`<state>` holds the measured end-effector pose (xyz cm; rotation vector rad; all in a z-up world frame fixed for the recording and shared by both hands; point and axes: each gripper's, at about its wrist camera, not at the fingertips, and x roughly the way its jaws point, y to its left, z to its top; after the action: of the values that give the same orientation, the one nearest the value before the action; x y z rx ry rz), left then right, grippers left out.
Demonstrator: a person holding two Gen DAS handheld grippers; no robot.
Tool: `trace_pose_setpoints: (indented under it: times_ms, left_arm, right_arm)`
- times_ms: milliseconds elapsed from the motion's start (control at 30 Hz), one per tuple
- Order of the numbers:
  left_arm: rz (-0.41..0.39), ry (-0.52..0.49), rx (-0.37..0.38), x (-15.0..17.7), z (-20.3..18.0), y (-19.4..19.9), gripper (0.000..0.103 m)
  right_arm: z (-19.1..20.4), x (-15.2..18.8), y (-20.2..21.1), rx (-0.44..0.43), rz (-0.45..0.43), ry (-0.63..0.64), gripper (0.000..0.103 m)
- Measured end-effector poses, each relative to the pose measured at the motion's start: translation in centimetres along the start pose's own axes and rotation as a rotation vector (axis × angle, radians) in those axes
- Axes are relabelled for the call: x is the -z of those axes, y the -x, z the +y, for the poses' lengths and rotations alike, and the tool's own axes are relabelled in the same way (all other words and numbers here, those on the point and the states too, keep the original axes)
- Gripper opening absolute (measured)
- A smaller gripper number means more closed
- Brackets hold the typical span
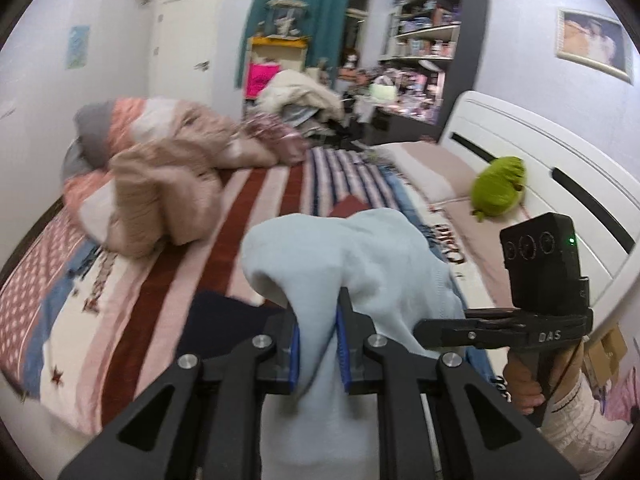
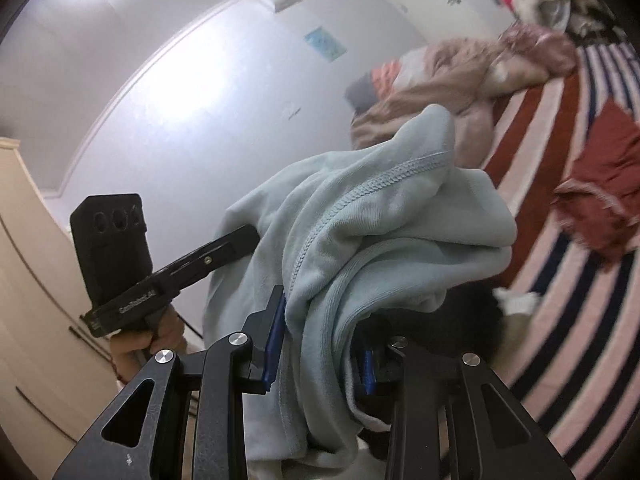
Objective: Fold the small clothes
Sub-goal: 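Lift the folded sweatshirt with both grippers and carry it off the bed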
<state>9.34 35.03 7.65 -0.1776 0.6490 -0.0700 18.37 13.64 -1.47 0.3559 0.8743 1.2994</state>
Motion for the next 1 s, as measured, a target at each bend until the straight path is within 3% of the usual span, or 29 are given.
trace_pose_setpoints:
  times_ms: [133,233,433,533,633,833,1000]
  left_arm:
    - [0.064,0.098,-0.046,1.9,5.5,-2.4,0.014]
    - [0.121,0.152,-0.060,3.7,8.6,-5.7,0.015]
    - [0.164,0.214,-0.026,6.1,12.2,-9.7,0.022]
    - [0.162,0.203,-0.012,6.2,12.4,-10.1,0.030]
    - [0.153,0.189,-0.006,5.5,12.4,-10.0,0.034]
    - [0.064,0.164,-0.044,4.5,11.3,-7.4,0.037]
    - [-0.004,0.141,-0.071,3.9,9.8,-5.2,0.043]
  right_arm:
    - [-0.6,0.0,-5.1,0.000,0.083,-0.035,0.026]
    - [-2.3,0.1,-9.1,0.053,0.134,-0.062,0.026]
    - [-5.3,0.4,-12.5,0.142,0.171,-0.018,0.034]
    - [-6.2,0.1,-12.9,0.173,0.190,-0.014,0.050]
    - [-7.0,-0.7,-13.0,0.176,0.193,-0.018,0.059]
    - [-6.4,-0.7,-11.2,0.192,0.213,0.012,0.065]
    - [-5.8,-0.2,-7.6,0.202,0.175,0.031,0.067]
